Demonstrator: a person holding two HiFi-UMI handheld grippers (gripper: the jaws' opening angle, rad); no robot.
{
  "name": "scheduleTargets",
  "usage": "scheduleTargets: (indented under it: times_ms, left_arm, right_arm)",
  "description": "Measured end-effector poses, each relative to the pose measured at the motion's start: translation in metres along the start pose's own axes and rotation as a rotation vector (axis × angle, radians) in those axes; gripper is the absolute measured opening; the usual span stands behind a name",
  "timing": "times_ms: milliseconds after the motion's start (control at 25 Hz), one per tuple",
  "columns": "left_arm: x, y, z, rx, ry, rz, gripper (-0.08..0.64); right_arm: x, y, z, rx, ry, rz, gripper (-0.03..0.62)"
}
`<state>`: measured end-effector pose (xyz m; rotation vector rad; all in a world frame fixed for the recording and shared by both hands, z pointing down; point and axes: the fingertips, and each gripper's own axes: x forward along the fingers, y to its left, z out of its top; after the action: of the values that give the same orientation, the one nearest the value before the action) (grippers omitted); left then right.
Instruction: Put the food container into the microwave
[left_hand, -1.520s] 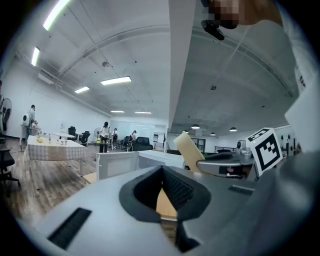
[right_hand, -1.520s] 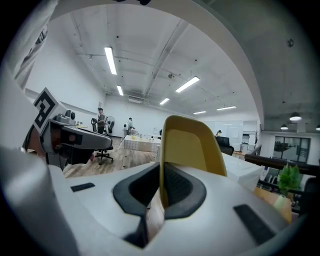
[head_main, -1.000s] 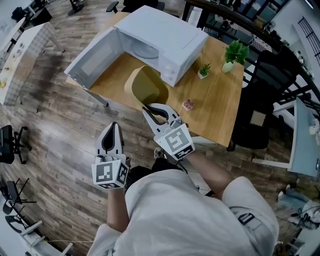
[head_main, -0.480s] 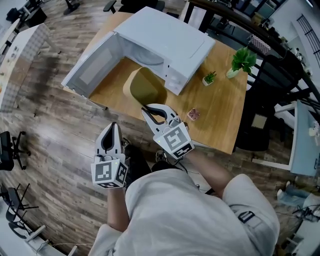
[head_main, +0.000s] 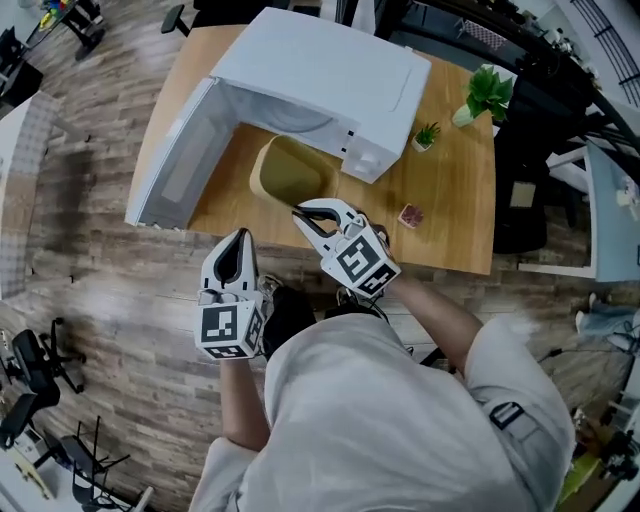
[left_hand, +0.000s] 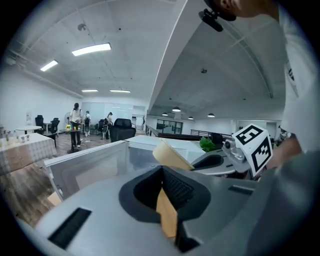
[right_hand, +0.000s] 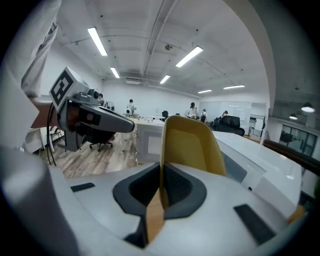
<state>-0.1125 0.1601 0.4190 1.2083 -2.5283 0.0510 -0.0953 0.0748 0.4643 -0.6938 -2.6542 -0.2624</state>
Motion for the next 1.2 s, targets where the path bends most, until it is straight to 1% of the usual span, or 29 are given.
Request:
scheduleTargets:
  times_ms: [80,200,280,400,520,720,840,960,1080,1200]
  left_arm:
    - [0.01,0.013,0.0,0.058,0.034,-0.054,0.012]
    - [0.023,0.023,0.001,0.212,0.092,-0.176,0.012]
    - [0.033,0.029,0.0,0.29,0.12,-0.26,0.012]
    - [0.046,0.042,-0.011,0.342,0.173,-0.358,0.012]
    - [0.06,0.05,-0.025,0.39,0.226,-0.433,0.012]
    - [0.074,0.034,-0.06,0.505,0.323,-0.576,0.012]
    - [0.083,0.033,-0.08,0.593,0.384,-0.615,0.015]
    - [0.091,0.035,-0.094,0.679,0.437,-0.631,0.051]
    - [0.103,0.041,-0.101,0.767,0.468,-0.611,0.102]
    - [0.113,0.043,-0.101,0.876,0.475,-0.586,0.125]
  right_arm:
    - [0.012,0.001,-0.001,-0.034,0.03,0.003,0.02]
    - [0.022,0.004,-0.005,-0.078,0.068,0.018,0.02]
    - [0.027,0.005,-0.012,-0.092,0.109,0.018,0.02]
    - [0.038,0.005,-0.021,-0.111,0.178,0.013,0.02]
    - [0.047,0.004,-0.028,-0.109,0.213,0.014,0.021]
    - [0.047,0.0,-0.055,-0.091,0.272,0.049,0.021]
    - [0.049,-0.004,-0.071,-0.102,0.3,0.076,0.021]
    - [0.051,-0.006,-0.086,-0.102,0.323,0.105,0.021]
    - [0.056,-0.01,-0.098,-0.091,0.332,0.129,0.021]
    - [0.059,-0.012,-0.109,-0.102,0.345,0.154,0.021]
